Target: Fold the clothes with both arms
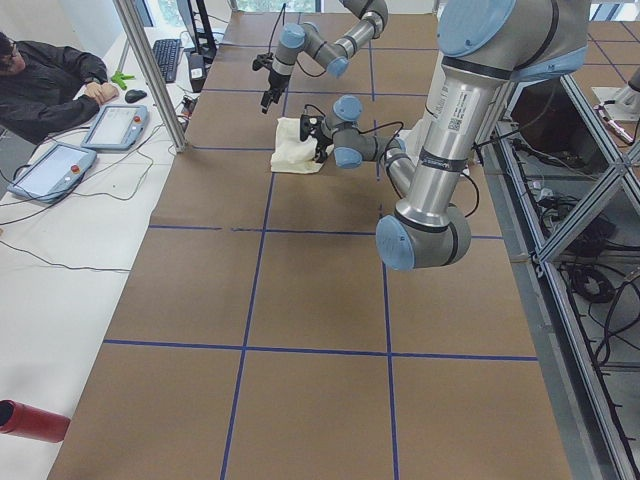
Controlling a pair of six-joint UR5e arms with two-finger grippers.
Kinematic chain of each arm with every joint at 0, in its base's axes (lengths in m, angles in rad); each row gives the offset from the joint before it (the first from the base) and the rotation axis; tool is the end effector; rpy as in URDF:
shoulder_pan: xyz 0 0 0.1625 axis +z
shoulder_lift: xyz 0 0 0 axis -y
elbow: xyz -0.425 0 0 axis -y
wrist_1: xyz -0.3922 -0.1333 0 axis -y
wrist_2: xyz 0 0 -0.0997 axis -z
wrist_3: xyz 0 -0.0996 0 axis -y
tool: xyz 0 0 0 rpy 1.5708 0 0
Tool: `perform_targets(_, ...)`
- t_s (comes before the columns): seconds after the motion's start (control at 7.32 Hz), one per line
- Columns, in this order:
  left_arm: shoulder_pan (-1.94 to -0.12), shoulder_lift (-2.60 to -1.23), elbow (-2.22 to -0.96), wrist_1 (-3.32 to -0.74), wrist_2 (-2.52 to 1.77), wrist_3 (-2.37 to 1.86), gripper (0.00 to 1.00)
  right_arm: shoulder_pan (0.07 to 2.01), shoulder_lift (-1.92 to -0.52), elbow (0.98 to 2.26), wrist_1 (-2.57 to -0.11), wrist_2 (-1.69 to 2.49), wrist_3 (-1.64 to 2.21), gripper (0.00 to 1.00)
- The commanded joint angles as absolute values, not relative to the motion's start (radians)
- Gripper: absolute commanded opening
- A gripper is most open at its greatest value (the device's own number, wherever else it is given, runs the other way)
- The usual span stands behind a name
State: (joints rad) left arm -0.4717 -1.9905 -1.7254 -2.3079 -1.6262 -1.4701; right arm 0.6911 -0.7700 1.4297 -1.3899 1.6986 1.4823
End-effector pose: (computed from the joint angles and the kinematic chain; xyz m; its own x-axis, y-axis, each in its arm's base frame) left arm 0.4979 -0.3974 0.2667 0.2681 -0.0241 -0.9631 0.3810 0.9208 0.0830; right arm -0.5050 -0.5742 0.2096 0.5614 0.3506 0.7496 -0.5114 0.8591 -0.0188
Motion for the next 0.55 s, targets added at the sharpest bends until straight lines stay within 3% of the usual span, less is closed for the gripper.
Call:
perform_targets(0.0,-0.468,-1.993,-1.631,-2.477,-1.618,-1.486,0.91,0.692,-0.772,1.433,-1.39,1.698,1.48,1.0)
perform_targets(0.41,-0.454,-1.997,-1.551,-2.607,-1.605,-1.485,0.99,0.693,-0.773,1.433,-1.39,1.697,1.48,1.0)
